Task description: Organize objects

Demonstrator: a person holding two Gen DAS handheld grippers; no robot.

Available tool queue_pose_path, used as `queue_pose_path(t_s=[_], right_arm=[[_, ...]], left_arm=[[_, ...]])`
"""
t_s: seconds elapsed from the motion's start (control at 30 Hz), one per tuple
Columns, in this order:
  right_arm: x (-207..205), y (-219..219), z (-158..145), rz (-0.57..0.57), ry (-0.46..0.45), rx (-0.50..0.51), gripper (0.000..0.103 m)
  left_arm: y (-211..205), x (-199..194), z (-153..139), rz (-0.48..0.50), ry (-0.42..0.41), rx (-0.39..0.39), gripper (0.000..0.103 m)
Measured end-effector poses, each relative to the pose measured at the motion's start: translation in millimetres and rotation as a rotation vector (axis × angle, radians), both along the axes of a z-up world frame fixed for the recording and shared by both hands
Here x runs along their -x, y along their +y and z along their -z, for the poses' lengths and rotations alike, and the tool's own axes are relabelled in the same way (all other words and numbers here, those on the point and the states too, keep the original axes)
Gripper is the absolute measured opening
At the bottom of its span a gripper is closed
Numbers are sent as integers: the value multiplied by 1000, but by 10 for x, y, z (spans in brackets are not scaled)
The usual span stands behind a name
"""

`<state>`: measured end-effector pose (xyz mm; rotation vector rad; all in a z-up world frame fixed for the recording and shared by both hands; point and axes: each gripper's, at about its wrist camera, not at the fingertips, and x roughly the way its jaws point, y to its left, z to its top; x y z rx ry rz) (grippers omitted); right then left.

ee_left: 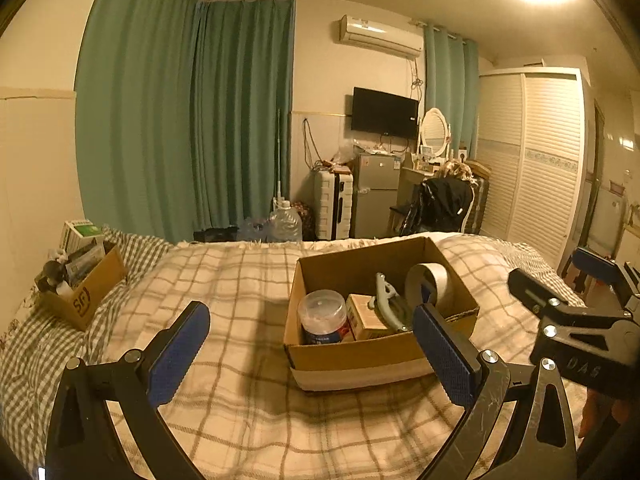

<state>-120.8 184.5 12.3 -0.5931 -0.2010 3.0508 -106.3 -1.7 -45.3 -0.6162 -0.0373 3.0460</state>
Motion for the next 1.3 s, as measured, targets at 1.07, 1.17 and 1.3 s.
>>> queue_pose_path(t_s=[1.07, 1.17, 1.3], right_arm=[[1, 57, 45, 17, -18, 18, 103], [-1, 61, 50, 20, -20, 20, 103], [1, 62, 49, 18, -21, 23, 103]], left_arm=[[-70, 53, 70, -7, -39, -30, 103], [-58, 50, 71, -12, -37, -22, 103], [-50, 51, 69, -17, -34, -18, 103]])
